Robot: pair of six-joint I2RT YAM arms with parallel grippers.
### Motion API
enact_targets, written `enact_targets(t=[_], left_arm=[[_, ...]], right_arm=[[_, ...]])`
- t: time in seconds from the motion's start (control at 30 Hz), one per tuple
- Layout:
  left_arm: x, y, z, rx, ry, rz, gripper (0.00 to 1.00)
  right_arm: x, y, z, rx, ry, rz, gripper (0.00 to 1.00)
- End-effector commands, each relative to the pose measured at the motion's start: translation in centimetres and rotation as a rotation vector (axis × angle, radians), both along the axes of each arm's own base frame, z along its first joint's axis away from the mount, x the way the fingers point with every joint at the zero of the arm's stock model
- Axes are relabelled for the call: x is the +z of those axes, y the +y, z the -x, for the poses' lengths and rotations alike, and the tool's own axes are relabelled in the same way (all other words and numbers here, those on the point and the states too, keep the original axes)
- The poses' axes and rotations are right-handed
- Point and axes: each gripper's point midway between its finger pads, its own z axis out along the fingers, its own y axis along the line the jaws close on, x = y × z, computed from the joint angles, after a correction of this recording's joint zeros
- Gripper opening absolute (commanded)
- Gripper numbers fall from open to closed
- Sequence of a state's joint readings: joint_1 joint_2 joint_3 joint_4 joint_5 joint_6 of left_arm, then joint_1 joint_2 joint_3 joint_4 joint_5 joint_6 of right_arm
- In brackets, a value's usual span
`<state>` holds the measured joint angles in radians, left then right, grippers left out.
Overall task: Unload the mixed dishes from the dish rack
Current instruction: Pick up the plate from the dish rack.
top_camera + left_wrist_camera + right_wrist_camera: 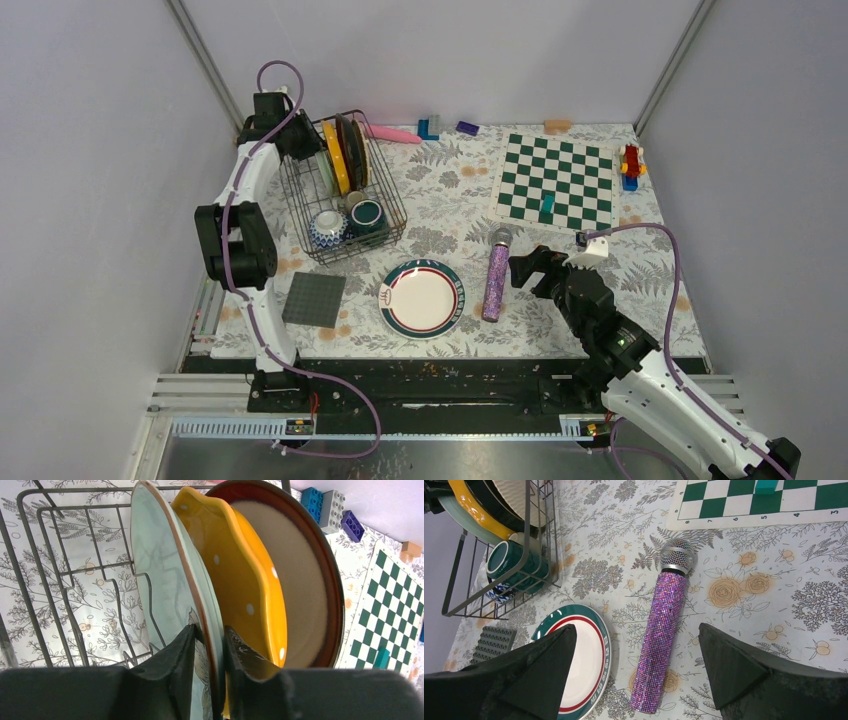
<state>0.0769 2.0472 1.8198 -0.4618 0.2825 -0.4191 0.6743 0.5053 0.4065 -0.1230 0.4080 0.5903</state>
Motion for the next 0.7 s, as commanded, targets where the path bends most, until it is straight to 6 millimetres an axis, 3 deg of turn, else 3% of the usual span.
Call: enact_targets(t=[0.0, 0.2, 0.67], left_arm=[[1.6, 0.4, -0.5, -0.009, -0.045, -0.016, 0.18], [2.3, 0.2, -0.3, -0.021, -0.062, -0.008, 0.00], [6.7, -0.5, 1.7, -0.026, -0.212, 0.012, 0.00]], right_arm=[[1.7, -0.4, -0.7, -0.034, -0.052, -0.006, 1.00], [1.8, -0.4, -0.6, -0.035, -0.055, -0.009, 1.00], [1.9, -0.6, -0.5, -0.041, -0.053, -0.007, 1.00]])
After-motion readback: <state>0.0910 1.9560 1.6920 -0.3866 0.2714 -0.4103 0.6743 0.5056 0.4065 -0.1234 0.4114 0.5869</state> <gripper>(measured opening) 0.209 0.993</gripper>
